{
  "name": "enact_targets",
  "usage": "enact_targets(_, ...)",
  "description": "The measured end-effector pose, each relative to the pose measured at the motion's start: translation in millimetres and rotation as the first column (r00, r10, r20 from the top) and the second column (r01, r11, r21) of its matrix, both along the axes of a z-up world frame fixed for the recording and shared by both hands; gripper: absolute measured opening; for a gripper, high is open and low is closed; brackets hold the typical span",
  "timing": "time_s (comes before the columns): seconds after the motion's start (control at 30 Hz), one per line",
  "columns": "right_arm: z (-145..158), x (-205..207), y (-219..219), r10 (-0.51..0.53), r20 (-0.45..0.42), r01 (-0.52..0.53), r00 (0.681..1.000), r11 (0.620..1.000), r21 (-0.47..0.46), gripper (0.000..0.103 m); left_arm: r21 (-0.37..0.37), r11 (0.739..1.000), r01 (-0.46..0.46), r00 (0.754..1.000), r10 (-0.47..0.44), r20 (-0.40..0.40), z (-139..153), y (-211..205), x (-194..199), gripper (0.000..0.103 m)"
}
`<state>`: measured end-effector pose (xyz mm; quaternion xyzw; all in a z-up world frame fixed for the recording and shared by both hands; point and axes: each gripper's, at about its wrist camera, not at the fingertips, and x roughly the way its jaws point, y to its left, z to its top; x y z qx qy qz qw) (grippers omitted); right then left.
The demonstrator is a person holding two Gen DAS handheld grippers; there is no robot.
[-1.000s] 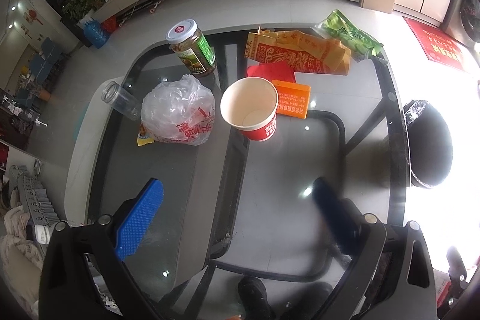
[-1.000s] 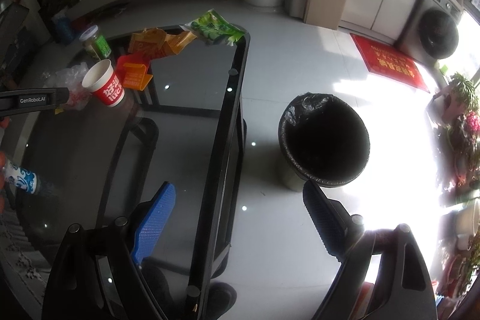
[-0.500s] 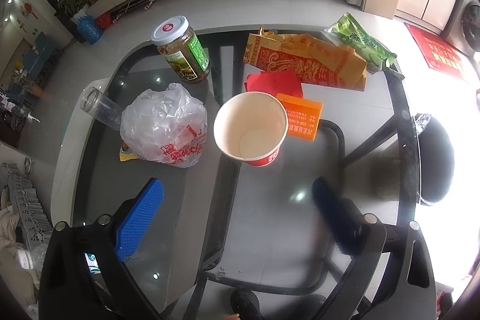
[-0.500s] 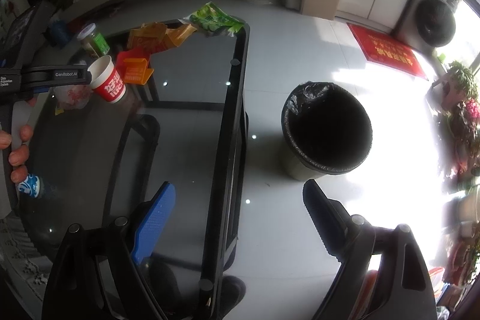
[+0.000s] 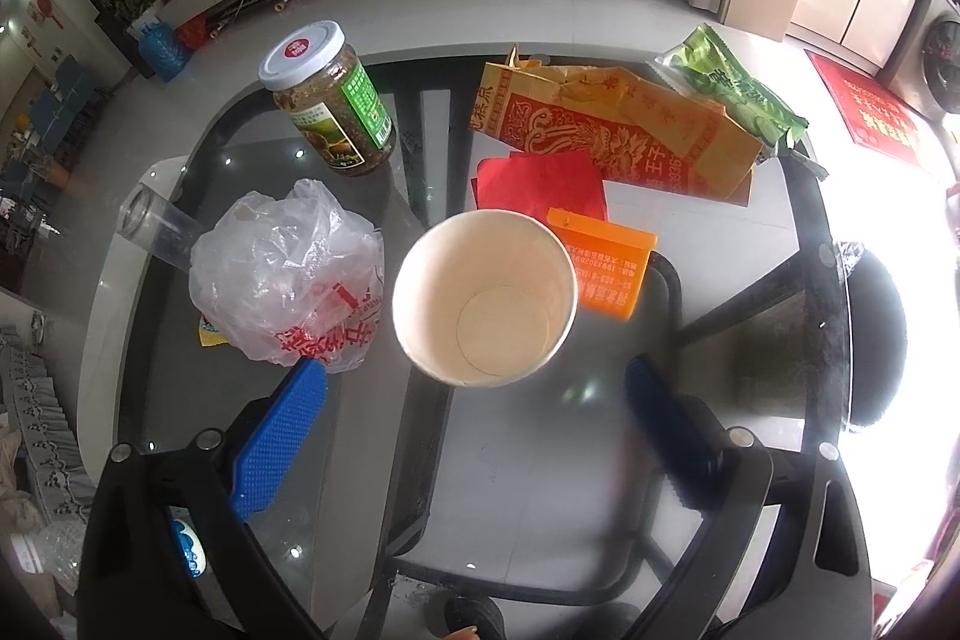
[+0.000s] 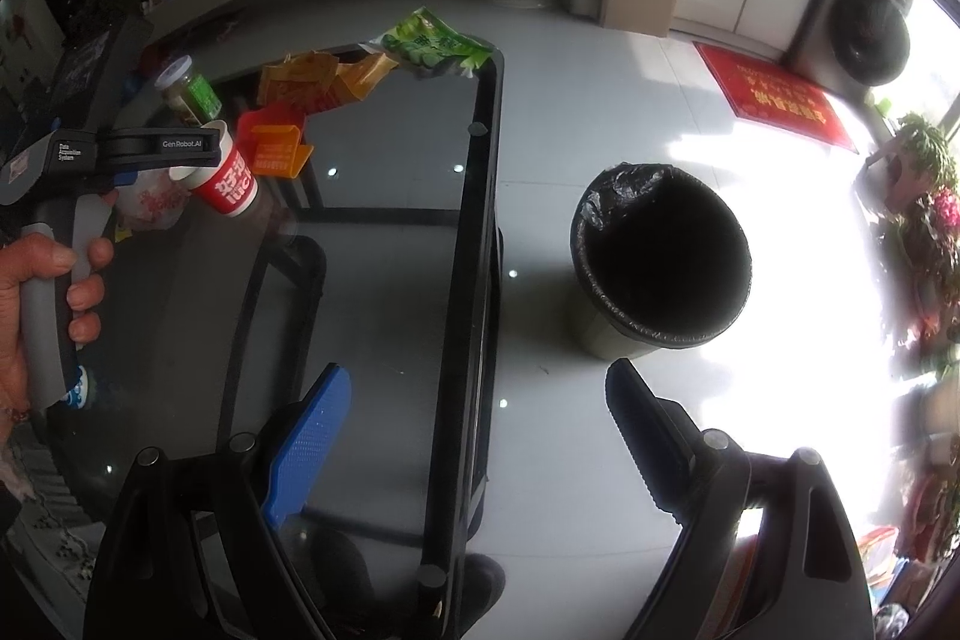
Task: Collect trash
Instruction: 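Move the left tool toward the white-and-red paper cup on the table, then close the left gripper on the paper cup's rim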
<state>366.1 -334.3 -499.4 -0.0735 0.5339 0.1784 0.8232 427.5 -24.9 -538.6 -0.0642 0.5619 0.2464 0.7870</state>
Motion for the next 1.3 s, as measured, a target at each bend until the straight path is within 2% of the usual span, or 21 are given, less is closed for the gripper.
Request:
enact_targets(0.4, -5.3, -2.5, 1.8, -0.012, -0.024, 0.013, 1.000, 1.000, 0.005, 0.084, -0.058, 0.998, -0.009, 1.000, 0.010, 0.021, -14.9, 12.0, 14.8, 0.097)
enact_targets(0.67, -7.5, -2.1, 2.8, -0.019, -0.028, 0.019, 0.999, 1.000, 0.007, 0.084, -0.048, 0.999, -0.012, 1.000, 0.012, 0.007, -22.0, 15.0, 15.6, 0.096)
enact_targets(0.83, -9.7, -2.6, 2.8, -0.024, -0.034, 0.025, 0.999, 1.000, 0.011, 0.084, -0.057, 0.998, -0.019, 1.000, 0.018, -0.010, -27.1, 19.0, 15.0, 0.082)
enact_targets(0.9, -10.7, -2.8, 3.5, -0.024, -0.035, 0.024, 0.999, 1.000, 0.010, 0.084, -0.064, 0.998, -0.023, 1.000, 0.022, -0.011, -28.3, 21.4, 13.7, 0.081)
enact_targets(1.03, -12.9, -3.7, 4.5, -0.023, -0.041, 0.024, 0.999, 1.000, 0.009, 0.084, -0.076, 0.997, -0.015, 1.000, 0.014, -0.015, -30.1, 23.1, 14.5, 0.068)
enact_targets(1.3, -15.5, -3.0, 6.1, -0.020, -0.044, 0.020, 0.999, 1.000, 0.003, 0.084, -0.044, 0.999, 0.005, 1.000, -0.005, -0.006, -27.9, 22.4, 17.2, 0.062)
